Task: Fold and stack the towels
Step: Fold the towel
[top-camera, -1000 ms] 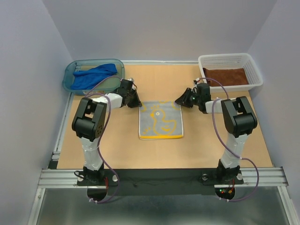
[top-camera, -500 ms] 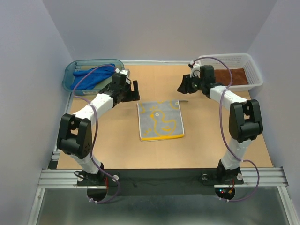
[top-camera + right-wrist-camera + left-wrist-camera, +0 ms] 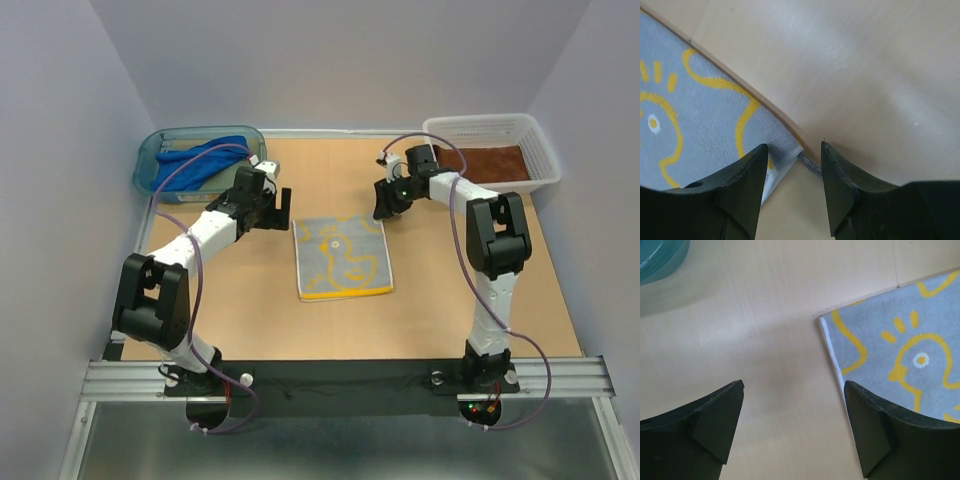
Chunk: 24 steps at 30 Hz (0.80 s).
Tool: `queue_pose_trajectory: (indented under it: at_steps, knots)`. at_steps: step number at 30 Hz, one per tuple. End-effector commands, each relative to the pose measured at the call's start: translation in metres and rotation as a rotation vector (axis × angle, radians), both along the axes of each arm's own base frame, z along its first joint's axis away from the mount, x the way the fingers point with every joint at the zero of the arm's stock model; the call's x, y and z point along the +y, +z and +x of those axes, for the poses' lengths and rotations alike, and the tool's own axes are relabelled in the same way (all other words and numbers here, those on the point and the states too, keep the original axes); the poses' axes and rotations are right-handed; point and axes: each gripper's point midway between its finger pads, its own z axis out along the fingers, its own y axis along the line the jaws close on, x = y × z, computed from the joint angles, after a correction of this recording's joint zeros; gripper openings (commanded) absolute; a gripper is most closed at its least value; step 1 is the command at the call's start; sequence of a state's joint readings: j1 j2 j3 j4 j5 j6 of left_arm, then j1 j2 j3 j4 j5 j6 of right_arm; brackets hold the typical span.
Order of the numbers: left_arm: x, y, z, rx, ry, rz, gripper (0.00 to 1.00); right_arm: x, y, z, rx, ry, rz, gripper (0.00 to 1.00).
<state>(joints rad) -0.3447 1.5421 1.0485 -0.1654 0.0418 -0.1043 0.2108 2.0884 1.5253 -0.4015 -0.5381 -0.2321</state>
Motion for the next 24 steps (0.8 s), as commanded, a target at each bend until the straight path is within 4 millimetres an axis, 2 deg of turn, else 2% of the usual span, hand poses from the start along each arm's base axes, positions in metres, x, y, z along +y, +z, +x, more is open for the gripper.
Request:
queue_pose_trajectory:
  at_steps: [1,6,14,19,24]
  knots:
    - [0.002,-0.003,0.003,-0.007,-0.023,0.026,0.92,0.011,0.008,0.002,-0.017,0.068,-0.016,0.52]
    - [0.003,-0.004,0.006,-0.011,-0.018,0.039,0.92,0.008,-0.011,0.000,0.009,0.063,-0.057,0.49]
    - [-0.005,-0.006,0.024,0.001,-0.049,0.053,0.91,-0.003,-0.042,-0.011,0.064,0.063,-0.118,0.42]
    - [-0.009,-0.008,0.036,0.005,-0.057,0.060,0.91,-0.010,-0.057,-0.021,0.097,0.070,-0.154,0.27]
    - [-0.027,-0.013,0.050,0.030,-0.124,0.024,0.87,-0.013,-0.065,-0.031,0.118,0.088,-0.166,0.11]
